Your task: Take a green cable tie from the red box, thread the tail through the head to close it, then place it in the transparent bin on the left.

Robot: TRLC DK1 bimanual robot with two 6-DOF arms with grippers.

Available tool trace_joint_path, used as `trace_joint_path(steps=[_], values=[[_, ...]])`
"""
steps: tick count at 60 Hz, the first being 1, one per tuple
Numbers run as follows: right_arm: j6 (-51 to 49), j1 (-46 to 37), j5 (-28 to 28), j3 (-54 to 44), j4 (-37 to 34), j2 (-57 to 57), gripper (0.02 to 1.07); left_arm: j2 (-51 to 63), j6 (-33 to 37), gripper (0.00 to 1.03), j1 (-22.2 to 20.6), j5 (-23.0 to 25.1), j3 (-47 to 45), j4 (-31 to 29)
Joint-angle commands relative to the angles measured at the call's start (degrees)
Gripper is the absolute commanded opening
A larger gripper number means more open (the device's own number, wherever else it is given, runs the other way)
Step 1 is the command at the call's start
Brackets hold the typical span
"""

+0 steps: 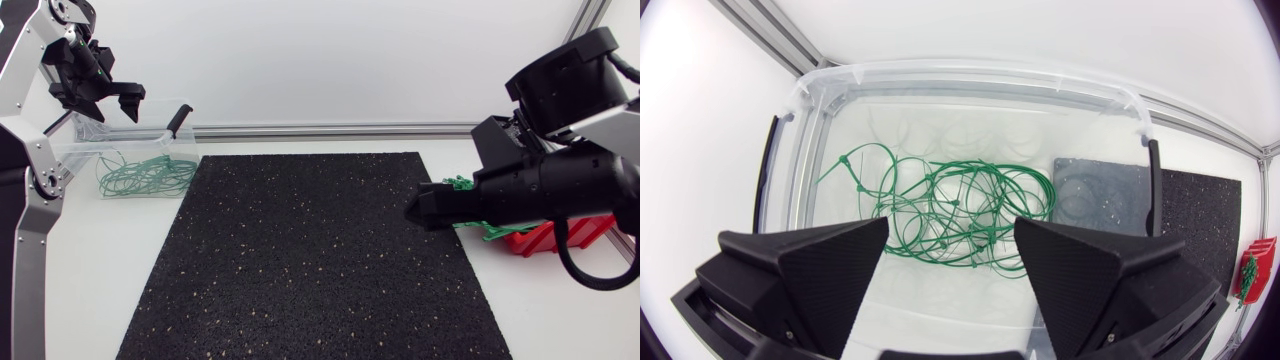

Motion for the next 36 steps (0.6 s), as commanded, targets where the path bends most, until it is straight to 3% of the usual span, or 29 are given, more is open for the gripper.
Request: trace_joint_path(steps=[1, 9, 24, 36], values=[[0.6, -0.3, 0.4, -1.7, -1.7, -1.8, 1.02, -6.0, -0.9, 1.0, -0.3, 0.7, -1.8, -1.3], [0.6, -0.2, 0.4, -1.9, -3.1, -4.2, 1.02, -12.7, -1.2, 1.0, -0.7, 3.8, -9.8, -2.8], [0.5, -0.4, 0.7, -3.0, -5.6, -8.6, 1.02, -30.1, -2.4, 1.0, -3.2, 4.0, -32.5, -2.2], [-2.4, -3.3, 2.6, -4.7, -6.0, -11.8, 1.02, -45.0, -2.4, 0.99, -3.7, 5.7, -55.2, 8.8]])
